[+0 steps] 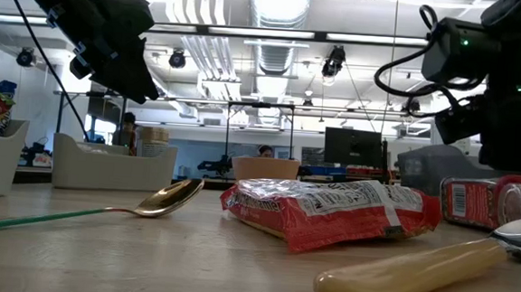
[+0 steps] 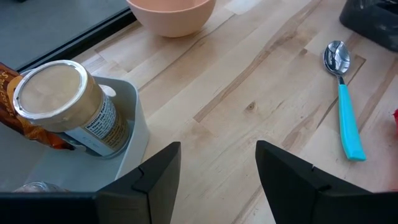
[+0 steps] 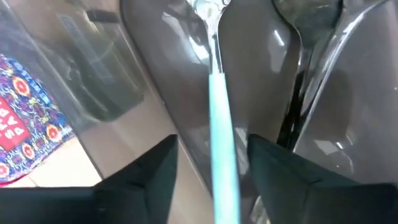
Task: Pick & Place Food Item
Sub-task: Put the brown seasoning bottle into the top gray bin
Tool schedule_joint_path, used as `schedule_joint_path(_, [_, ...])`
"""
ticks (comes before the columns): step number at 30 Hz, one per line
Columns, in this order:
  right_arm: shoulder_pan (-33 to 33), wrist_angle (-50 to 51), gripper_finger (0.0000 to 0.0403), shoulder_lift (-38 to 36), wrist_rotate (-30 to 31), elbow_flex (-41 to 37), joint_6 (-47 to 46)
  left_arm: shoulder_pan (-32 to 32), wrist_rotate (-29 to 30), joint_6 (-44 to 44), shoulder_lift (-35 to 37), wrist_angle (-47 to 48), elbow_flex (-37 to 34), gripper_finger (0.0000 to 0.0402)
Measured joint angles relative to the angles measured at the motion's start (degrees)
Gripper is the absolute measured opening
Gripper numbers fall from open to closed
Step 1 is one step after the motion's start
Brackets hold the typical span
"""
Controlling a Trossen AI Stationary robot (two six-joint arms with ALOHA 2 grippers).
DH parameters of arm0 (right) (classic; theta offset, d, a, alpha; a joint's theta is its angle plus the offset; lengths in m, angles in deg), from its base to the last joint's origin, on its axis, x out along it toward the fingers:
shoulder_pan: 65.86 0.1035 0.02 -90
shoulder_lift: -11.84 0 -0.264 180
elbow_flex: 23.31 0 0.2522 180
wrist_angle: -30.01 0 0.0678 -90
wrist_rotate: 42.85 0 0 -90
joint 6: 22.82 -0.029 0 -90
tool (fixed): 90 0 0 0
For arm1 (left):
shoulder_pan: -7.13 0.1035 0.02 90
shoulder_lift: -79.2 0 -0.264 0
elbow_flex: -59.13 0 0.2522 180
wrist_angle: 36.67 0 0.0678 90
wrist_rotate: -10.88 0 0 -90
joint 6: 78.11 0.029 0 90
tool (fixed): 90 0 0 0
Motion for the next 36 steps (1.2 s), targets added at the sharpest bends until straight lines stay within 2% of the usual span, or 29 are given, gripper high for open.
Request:
schedule_joint_path(5, [0.0,0.0,0.0249,-0.1,0.0,0.1,-0.2,0.0,0.0,0.0,0.0,0.0,0.0,0.0213])
schedule_joint_path(9, [0.0,0.1,0.0269,-0.1,0.0,0.2,-0.5,0.0,0.0,0.0,0.0,0.0,0.0,0.0213])
schedule_joint_path(21, [0.0,2.7,0.0274,0.0,1.0,5.8,-2.1,0.0,0.0,0.0,0.0,0.0,0.0,0.0213])
schedule_joint_path(36, [0.0,7.6,0.0273,0.0,8.0,8.4,-1.9,0.0,-2.2,-0.1,0.0,0.0,0.0,0.0213])
